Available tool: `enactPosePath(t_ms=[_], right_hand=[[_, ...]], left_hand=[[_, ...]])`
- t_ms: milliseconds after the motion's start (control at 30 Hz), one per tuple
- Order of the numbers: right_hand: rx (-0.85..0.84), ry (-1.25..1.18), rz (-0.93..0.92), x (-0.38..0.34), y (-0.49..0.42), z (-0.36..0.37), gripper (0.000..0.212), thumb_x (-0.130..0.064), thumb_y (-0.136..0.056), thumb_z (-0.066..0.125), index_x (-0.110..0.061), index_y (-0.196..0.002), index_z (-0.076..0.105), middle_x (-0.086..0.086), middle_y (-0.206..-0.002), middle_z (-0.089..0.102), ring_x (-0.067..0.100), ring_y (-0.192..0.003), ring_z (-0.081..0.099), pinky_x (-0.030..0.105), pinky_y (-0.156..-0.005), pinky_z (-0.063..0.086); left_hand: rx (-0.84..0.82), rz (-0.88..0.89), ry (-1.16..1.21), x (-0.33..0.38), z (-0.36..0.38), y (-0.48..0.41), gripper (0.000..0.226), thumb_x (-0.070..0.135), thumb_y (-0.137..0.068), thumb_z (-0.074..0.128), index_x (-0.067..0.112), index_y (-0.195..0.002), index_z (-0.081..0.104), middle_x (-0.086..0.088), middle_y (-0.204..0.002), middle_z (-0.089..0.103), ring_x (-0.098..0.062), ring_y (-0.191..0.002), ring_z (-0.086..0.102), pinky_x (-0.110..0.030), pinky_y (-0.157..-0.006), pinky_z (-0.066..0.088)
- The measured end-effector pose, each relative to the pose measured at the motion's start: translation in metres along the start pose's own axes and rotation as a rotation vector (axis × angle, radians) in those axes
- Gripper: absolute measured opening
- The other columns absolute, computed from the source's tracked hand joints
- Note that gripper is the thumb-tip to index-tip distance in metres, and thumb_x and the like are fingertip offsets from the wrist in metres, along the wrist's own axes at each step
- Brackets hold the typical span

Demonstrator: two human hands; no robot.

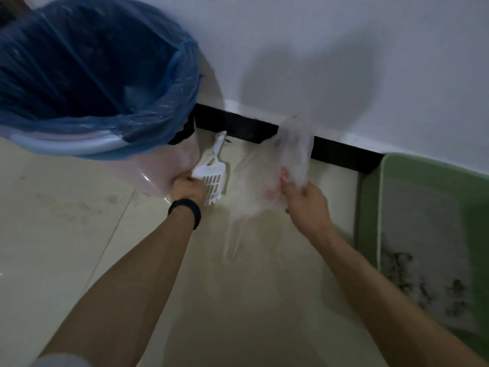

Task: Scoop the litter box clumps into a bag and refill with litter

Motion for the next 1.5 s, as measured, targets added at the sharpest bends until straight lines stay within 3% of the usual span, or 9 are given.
enactPosePath(t_ms=[167, 400, 733, 933, 1067, 1200, 1300, 1400, 1500], right_hand=[[-0.06, 0.088, -0.048, -0.032, 0.025, -0.029, 0.04, -0.058, -0.096, 0.046, -0.031, -0.077, 0.068, 0.003, -0.087, 0.074, 0.023, -0.08, 0.069, 0.047, -0.079, 0.058], [-0.093, 0.255, -0.113, -0.039, 0.036, -0.04, 0.035, -0.05, -0.098, 0.047, -0.033, -0.074, 0.067, -0.011, -0.073, 0.067, 0.011, -0.07, 0.064, 0.023, -0.065, 0.047], [-0.203, -0.164, 0.051, -0.029, 0.029, -0.037, 0.018, -0.036, -0.093, 0.062, -0.019, -0.092, 0.07, -0.01, -0.078, 0.076, 0.017, -0.082, 0.071, 0.033, -0.072, 0.053], [-0.338, -0.378, 0.189, -0.031, 0.027, -0.013, 0.026, -0.035, -0.091, 0.067, -0.013, -0.105, 0.065, 0.005, -0.087, 0.072, 0.016, -0.07, 0.068, 0.031, -0.067, 0.052], [-0.239, -0.186, 0.062, -0.041, 0.019, -0.037, 0.03, -0.04, -0.083, 0.075, -0.011, -0.086, 0.069, -0.002, -0.06, 0.061, 0.01, -0.046, 0.048, 0.023, -0.043, 0.036], [-0.25, 0.088, -0.07, -0.054, 0.02, -0.047, 0.096, -0.07, -0.066, 0.073, -0.015, -0.138, 0.041, -0.002, -0.121, 0.058, 0.011, -0.094, 0.062, 0.028, -0.069, 0.051], [-0.185, 0.451, -0.259, -0.068, 0.03, -0.046, 0.127, -0.091, -0.053, 0.06, -0.041, -0.153, 0.0, 0.002, -0.162, 0.006, 0.031, -0.145, 0.021, 0.05, -0.115, 0.025], [-0.222, 0.767, -0.338, -0.067, 0.039, -0.026, 0.118, -0.098, -0.056, 0.046, -0.047, -0.153, 0.002, -0.004, -0.164, -0.012, 0.027, -0.151, -0.009, 0.054, -0.118, 0.003], [-0.131, 0.852, -0.396, -0.064, 0.041, -0.018, 0.07, -0.071, -0.087, 0.045, -0.032, -0.145, 0.04, 0.001, -0.156, 0.033, 0.027, -0.14, 0.034, 0.043, -0.111, 0.031]], left_hand=[[0.084, -0.038, -0.165, 0.006, -0.002, 0.037, 0.057, 0.044, -0.096, 0.045, 0.006, -0.138, 0.04, -0.019, -0.141, 0.045, -0.035, -0.128, 0.042, -0.041, -0.103, 0.034], [-0.137, 0.567, -0.924, 0.032, 0.031, 0.059, 0.059, 0.053, -0.088, 0.051, 0.031, -0.141, 0.037, -0.008, -0.151, 0.031, -0.038, -0.133, 0.026, -0.047, -0.107, 0.028], [-0.322, 0.519, -0.095, 0.093, -0.019, 0.108, 0.071, 0.079, -0.082, 0.042, 0.035, -0.138, 0.044, 0.007, -0.135, 0.052, -0.017, -0.12, 0.053, -0.037, -0.097, 0.046], [-0.299, 0.864, -0.669, 0.118, -0.021, 0.165, 0.047, 0.05, -0.086, 0.065, 0.033, -0.129, 0.055, 0.002, -0.149, 0.038, -0.02, -0.133, 0.041, -0.03, -0.102, 0.04], [-0.431, 0.381, -0.198, 0.107, -0.048, 0.129, 0.017, 0.024, -0.091, 0.067, 0.019, -0.106, 0.074, -0.004, -0.108, 0.071, -0.025, -0.099, 0.067, -0.033, -0.085, 0.054], [-0.598, 0.051, 0.013, 0.102, -0.054, 0.136, 0.016, 0.009, -0.088, 0.07, 0.009, -0.104, 0.07, -0.007, -0.088, 0.069, -0.015, -0.066, 0.065, -0.021, -0.052, 0.052], [-0.492, 0.121, -0.07, 0.1, -0.058, 0.129, 0.011, 0.007, -0.085, 0.071, 0.008, -0.096, 0.069, -0.007, -0.077, 0.061, -0.013, -0.052, 0.05, -0.018, -0.042, 0.039], [-0.531, 0.228, -0.206, 0.111, -0.053, 0.133, 0.01, 0.019, -0.088, 0.07, 0.013, -0.095, 0.069, -0.002, -0.079, 0.061, -0.013, -0.06, 0.05, -0.02, -0.046, 0.039], [-0.538, 0.274, -0.219, 0.127, -0.062, 0.134, 0.016, 0.028, -0.088, 0.071, 0.019, -0.101, 0.069, 0.001, -0.095, 0.065, -0.014, -0.079, 0.058, -0.024, -0.059, 0.042]])
Point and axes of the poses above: each hand's wrist, its own y-axis away from the middle knuckle, its own z-axis out of the palm, x = y × z, the point moved 10 cm from there along -y, towards the middle knuckle
